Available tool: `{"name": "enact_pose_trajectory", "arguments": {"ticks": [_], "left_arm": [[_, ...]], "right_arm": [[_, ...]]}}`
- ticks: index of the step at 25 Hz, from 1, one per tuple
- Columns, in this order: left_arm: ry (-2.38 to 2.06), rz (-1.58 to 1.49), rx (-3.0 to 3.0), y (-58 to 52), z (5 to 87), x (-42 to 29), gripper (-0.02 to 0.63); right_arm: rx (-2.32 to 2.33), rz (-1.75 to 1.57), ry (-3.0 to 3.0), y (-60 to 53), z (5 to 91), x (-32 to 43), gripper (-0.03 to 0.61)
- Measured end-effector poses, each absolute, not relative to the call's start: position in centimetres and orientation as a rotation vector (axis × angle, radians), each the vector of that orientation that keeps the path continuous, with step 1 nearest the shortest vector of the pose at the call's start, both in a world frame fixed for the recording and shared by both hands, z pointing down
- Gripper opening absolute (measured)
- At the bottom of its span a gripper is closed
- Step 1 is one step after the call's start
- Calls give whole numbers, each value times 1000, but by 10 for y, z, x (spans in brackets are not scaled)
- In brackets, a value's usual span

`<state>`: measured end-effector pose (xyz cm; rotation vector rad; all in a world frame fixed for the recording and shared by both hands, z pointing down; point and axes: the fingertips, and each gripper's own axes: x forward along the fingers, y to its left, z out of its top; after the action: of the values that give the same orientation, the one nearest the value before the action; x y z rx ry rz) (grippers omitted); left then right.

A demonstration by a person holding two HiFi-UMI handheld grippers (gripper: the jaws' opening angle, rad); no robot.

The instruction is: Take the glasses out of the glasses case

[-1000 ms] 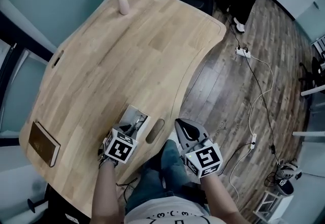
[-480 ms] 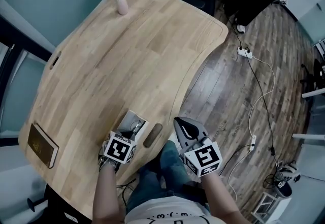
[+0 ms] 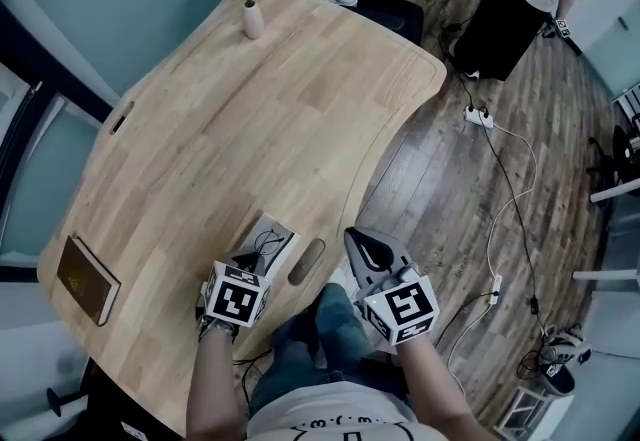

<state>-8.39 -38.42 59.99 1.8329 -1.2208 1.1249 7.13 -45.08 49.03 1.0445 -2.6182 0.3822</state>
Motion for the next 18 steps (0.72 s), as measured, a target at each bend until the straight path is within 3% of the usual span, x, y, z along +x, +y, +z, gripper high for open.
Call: {"name": "enact_pose_trajectory", "arguments": {"ticks": [7,18], "left_arm": [[-1331,1020,1970,-381,563,-87,23],[-1507,606,2201,-347,486,-105,23]], "right_arm": [[1106,297,-2599,-418,467,63,11],[1297,103,-2551,-345,420,52,11]]}}
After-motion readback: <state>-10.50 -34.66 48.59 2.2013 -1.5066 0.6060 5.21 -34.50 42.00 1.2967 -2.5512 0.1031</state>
